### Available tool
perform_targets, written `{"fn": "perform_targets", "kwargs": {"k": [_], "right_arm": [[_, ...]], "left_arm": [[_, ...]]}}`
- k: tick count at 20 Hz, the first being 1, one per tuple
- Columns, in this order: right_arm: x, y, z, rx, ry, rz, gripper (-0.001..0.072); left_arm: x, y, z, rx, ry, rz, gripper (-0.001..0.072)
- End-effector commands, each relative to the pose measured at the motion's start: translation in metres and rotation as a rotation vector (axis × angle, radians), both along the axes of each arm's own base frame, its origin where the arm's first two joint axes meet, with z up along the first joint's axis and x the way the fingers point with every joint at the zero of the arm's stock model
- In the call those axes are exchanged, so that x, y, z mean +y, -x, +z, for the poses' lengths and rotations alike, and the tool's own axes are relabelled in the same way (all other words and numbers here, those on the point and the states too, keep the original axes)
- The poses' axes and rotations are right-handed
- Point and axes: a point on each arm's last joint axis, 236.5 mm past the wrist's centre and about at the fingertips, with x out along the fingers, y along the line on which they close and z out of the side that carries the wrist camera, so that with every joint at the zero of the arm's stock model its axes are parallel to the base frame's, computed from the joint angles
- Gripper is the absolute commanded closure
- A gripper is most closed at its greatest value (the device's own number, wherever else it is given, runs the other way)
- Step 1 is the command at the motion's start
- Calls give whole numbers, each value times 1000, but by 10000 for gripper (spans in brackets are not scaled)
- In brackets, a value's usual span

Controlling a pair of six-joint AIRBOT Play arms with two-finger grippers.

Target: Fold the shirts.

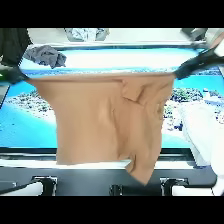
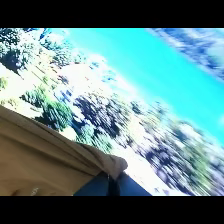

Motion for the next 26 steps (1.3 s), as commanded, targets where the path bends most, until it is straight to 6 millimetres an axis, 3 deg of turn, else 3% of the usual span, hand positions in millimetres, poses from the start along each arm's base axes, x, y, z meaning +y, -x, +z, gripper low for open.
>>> {"fn": "perform_targets", "kwargs": {"k": [1,4,6,8,11,13,15,18,21,25,26], "right_arm": [[28,-80,-86,-61,-232,-67,672],[18,-123,-97,-207,-264,-143,672],[11,-135,-104,-249,-259,-168,671],[11,-136,-119,-229,-259,-172,671],[15,-126,-128,-169,-254,-146,671],[14,-108,-126,-105,-202,-104,670],[10,-75,-130,26,-134,-60,670],[24,-20,-171,294,-162,-29,671],[31,-12,-196,367,-210,-59,669],[30,-17,-195,349,-221,-90,668],[29,-25,-192,316,-233,-117,594]], "left_arm": [[-2,-51,-108,110,26,-6,688],[-3,-100,-114,25,9,3,688],[-4,-125,-108,-39,26,53,687],[-6,-133,-114,-49,43,80,685],[-13,-122,-145,43,59,58,686],[-18,-109,-153,104,60,23,685],[-25,-92,-156,165,48,-48,685],[-43,-54,-184,354,92,-116,685],[-47,-41,-196,419,107,-134,685],[-46,-38,-196,436,117,-128,684],[-50,-38,-194,435,131,-132,628]]}}
